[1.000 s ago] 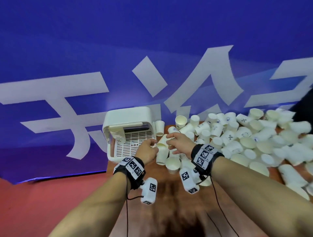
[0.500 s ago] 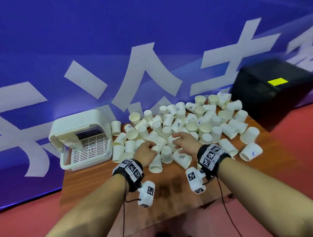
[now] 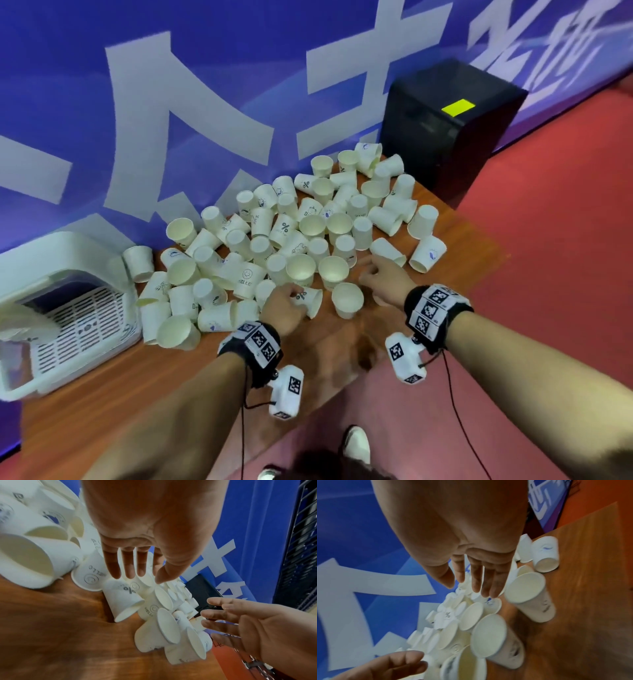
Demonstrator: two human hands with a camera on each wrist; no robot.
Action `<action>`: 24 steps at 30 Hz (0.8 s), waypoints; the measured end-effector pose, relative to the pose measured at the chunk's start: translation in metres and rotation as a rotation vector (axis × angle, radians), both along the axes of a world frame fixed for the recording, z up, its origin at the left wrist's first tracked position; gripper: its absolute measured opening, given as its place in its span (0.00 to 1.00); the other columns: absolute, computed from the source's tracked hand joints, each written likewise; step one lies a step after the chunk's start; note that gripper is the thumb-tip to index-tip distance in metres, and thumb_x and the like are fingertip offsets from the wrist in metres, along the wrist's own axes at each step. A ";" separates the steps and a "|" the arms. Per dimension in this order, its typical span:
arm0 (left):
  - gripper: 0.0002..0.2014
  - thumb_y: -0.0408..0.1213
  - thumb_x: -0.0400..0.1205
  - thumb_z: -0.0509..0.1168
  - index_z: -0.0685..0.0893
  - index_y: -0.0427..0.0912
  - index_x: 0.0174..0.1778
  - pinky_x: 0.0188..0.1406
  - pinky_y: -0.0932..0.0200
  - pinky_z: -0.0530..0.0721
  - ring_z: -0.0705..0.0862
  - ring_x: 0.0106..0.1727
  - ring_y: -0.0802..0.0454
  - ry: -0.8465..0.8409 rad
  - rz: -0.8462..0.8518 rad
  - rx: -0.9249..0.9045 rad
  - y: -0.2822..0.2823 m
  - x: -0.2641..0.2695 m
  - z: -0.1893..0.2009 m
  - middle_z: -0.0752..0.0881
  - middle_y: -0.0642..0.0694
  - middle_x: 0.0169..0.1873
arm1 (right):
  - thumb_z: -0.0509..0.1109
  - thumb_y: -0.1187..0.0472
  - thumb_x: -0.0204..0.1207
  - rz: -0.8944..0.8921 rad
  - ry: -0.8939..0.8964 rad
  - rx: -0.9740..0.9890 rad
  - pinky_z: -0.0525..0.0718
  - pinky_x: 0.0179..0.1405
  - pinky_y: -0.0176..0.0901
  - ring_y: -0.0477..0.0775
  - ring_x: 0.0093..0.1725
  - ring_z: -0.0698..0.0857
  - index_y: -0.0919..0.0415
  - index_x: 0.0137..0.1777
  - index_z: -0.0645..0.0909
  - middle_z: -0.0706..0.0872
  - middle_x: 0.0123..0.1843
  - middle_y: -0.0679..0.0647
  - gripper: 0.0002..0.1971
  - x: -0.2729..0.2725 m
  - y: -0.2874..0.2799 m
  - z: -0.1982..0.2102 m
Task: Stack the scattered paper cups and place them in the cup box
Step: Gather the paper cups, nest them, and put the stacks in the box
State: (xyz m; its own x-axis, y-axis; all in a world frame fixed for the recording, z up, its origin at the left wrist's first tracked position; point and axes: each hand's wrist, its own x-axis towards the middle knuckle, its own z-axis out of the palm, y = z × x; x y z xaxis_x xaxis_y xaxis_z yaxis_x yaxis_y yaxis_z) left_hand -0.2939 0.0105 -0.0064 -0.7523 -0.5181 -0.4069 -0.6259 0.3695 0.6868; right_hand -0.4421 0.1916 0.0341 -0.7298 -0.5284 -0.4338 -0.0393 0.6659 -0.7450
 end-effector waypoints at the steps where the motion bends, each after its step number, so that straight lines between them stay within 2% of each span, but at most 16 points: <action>1: 0.21 0.31 0.75 0.69 0.81 0.43 0.65 0.60 0.52 0.82 0.83 0.57 0.46 -0.001 -0.012 -0.004 0.005 -0.005 -0.003 0.84 0.44 0.58 | 0.68 0.60 0.79 -0.007 0.021 0.024 0.78 0.44 0.41 0.52 0.50 0.83 0.53 0.69 0.77 0.84 0.54 0.51 0.18 -0.004 0.008 -0.004; 3: 0.22 0.31 0.74 0.69 0.81 0.44 0.66 0.61 0.58 0.77 0.79 0.57 0.51 -0.005 -0.028 -0.016 0.014 -0.013 -0.009 0.81 0.48 0.58 | 0.67 0.61 0.79 -0.019 0.057 0.065 0.78 0.45 0.41 0.54 0.53 0.83 0.54 0.71 0.76 0.84 0.59 0.53 0.20 -0.013 0.021 -0.013; 6: 0.22 0.32 0.74 0.68 0.82 0.44 0.66 0.59 0.62 0.72 0.77 0.57 0.52 -0.012 -0.052 -0.051 0.021 -0.019 -0.015 0.80 0.47 0.60 | 0.67 0.64 0.77 -0.003 0.129 0.164 0.75 0.56 0.42 0.55 0.60 0.80 0.54 0.73 0.75 0.81 0.64 0.55 0.23 -0.024 0.032 -0.026; 8: 0.22 0.32 0.75 0.68 0.81 0.43 0.67 0.57 0.63 0.70 0.77 0.57 0.52 -0.024 -0.062 -0.062 0.022 -0.019 -0.020 0.80 0.45 0.61 | 0.71 0.64 0.73 0.039 0.203 0.242 0.76 0.64 0.47 0.60 0.66 0.78 0.55 0.74 0.74 0.79 0.68 0.59 0.28 -0.029 0.036 -0.036; 10: 0.22 0.32 0.75 0.68 0.81 0.42 0.67 0.57 0.62 0.72 0.79 0.59 0.49 -0.038 -0.063 -0.069 0.021 -0.019 -0.022 0.80 0.44 0.62 | 0.74 0.59 0.70 0.099 0.265 0.328 0.75 0.70 0.53 0.65 0.69 0.75 0.53 0.77 0.72 0.74 0.73 0.61 0.33 -0.033 0.037 -0.048; 14: 0.22 0.32 0.75 0.68 0.80 0.42 0.67 0.63 0.56 0.78 0.81 0.60 0.47 -0.034 -0.063 -0.038 0.019 -0.019 -0.024 0.81 0.43 0.63 | 0.76 0.53 0.69 0.135 0.280 0.375 0.74 0.72 0.57 0.66 0.72 0.71 0.48 0.79 0.68 0.70 0.76 0.60 0.37 -0.037 0.033 -0.068; 17: 0.22 0.31 0.75 0.68 0.81 0.42 0.66 0.63 0.57 0.77 0.80 0.61 0.48 -0.027 -0.058 -0.039 0.019 -0.022 -0.025 0.81 0.45 0.61 | 0.76 0.52 0.70 0.160 0.275 0.382 0.73 0.74 0.58 0.66 0.74 0.70 0.47 0.82 0.64 0.67 0.79 0.58 0.40 -0.038 0.031 -0.077; 20: 0.21 0.31 0.75 0.68 0.80 0.43 0.66 0.58 0.61 0.73 0.78 0.57 0.51 -0.016 -0.059 -0.034 0.019 -0.026 -0.021 0.79 0.47 0.58 | 0.76 0.53 0.71 0.219 0.284 0.405 0.73 0.74 0.58 0.67 0.74 0.69 0.44 0.83 0.62 0.63 0.82 0.57 0.41 -0.038 0.029 -0.085; 24: 0.21 0.31 0.76 0.69 0.80 0.44 0.66 0.60 0.58 0.77 0.79 0.57 0.52 0.017 -0.069 -0.003 0.015 -0.032 -0.013 0.79 0.46 0.59 | 0.73 0.56 0.74 0.205 0.304 0.411 0.75 0.71 0.57 0.66 0.70 0.72 0.44 0.82 0.63 0.67 0.77 0.58 0.37 -0.038 0.025 -0.086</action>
